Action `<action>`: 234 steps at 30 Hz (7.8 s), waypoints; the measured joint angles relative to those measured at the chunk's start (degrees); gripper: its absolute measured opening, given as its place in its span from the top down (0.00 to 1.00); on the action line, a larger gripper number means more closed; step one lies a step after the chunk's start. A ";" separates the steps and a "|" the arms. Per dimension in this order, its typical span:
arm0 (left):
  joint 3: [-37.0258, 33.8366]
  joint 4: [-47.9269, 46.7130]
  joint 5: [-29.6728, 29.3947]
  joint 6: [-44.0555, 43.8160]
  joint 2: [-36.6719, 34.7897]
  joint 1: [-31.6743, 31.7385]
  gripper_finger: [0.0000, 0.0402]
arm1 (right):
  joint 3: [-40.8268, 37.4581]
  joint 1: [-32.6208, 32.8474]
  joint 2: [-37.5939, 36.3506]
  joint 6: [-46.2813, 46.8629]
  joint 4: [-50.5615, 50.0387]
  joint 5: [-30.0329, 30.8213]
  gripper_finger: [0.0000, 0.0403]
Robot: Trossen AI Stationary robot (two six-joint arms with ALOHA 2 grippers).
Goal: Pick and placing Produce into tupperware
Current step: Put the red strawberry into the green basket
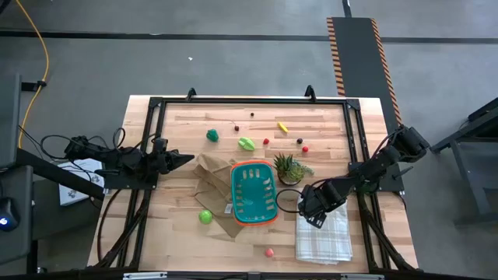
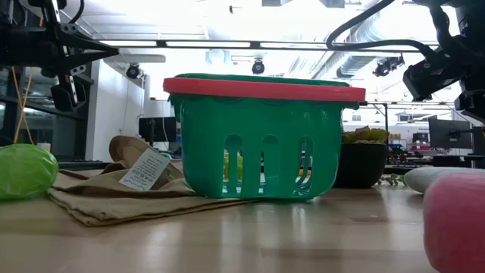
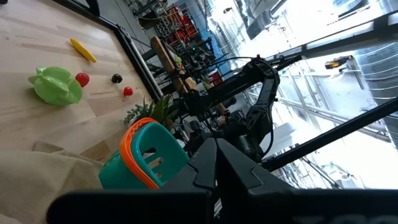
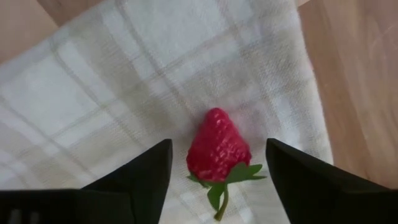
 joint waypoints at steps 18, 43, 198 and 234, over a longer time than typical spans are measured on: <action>0.01 -0.01 0.01 -0.02 0.00 -0.02 1.00 | 0.00 0.00 0.00 0.10 0.54 0.37 0.62; 0.01 -0.01 0.01 -0.01 0.00 0.00 1.00 | 3.98 -0.02 -0.36 -0.09 -0.56 -1.16 0.66; 0.01 -0.01 -0.62 6.49 0.00 -0.01 1.00 | 43.56 -27.94 16.02 -55.21 -1.63 -8.79 0.66; -0.01 -0.01 -0.19 6.47 0.06 0.00 1.00 | 35.52 -24.59 22.40 -51.10 10.61 -10.10 0.66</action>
